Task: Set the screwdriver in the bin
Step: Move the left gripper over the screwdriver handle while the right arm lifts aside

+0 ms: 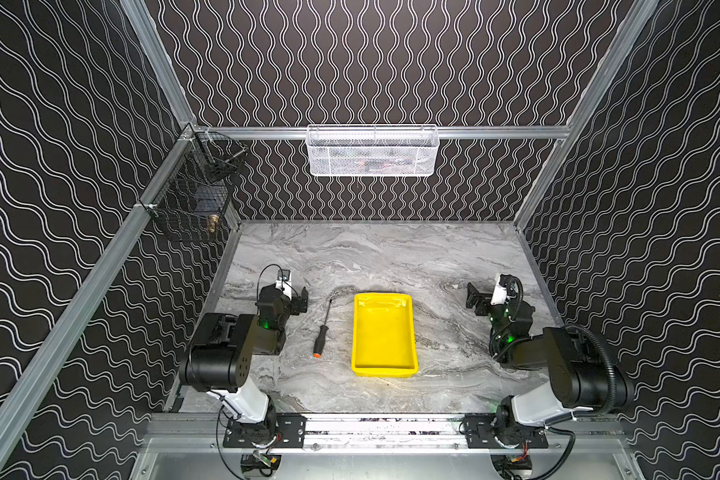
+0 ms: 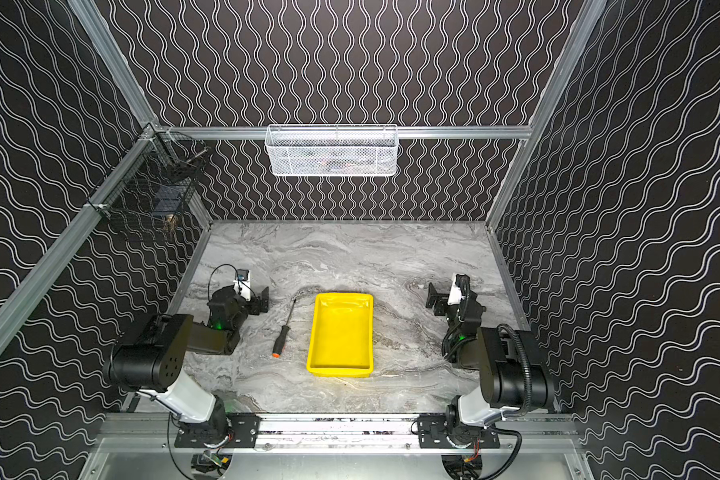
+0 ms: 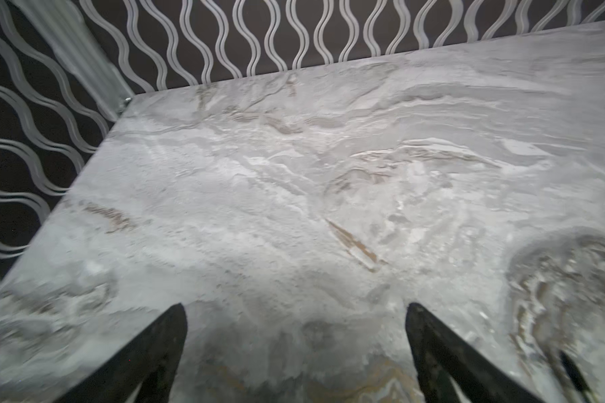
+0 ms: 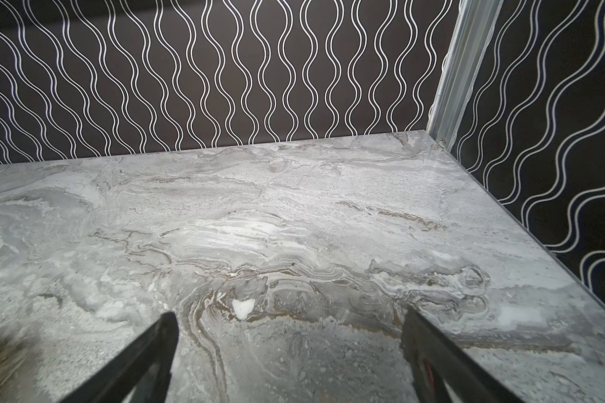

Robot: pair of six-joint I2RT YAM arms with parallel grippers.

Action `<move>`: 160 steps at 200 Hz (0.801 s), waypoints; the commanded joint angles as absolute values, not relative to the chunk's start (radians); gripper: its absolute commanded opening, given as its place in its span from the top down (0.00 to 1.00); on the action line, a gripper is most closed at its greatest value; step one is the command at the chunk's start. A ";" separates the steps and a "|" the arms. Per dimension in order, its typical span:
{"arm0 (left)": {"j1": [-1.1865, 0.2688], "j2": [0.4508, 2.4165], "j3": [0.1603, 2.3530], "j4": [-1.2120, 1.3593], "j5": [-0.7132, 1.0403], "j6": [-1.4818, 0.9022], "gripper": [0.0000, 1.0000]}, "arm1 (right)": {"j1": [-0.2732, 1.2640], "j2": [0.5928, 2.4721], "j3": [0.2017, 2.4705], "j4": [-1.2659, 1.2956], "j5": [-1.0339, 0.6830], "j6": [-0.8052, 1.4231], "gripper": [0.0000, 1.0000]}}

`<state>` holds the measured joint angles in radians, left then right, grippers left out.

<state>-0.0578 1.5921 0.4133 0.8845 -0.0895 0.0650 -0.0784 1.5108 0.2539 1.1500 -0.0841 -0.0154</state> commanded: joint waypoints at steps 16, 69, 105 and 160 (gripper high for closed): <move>-0.080 1.376 0.605 0.397 -0.291 -0.119 0.01 | -0.077 1.311 0.370 0.768 -0.012 0.052 0.01; -0.100 1.177 0.769 -0.015 -0.127 -0.426 0.01 | -0.077 1.101 0.564 0.301 -0.090 0.149 0.00; -0.136 1.160 0.848 -0.319 -0.020 -0.453 0.01 | -0.077 1.020 0.735 0.012 -0.094 0.193 0.01; -0.345 1.133 0.796 -0.568 -0.008 -0.527 0.01 | -0.077 1.027 0.873 -0.267 -0.302 0.229 0.01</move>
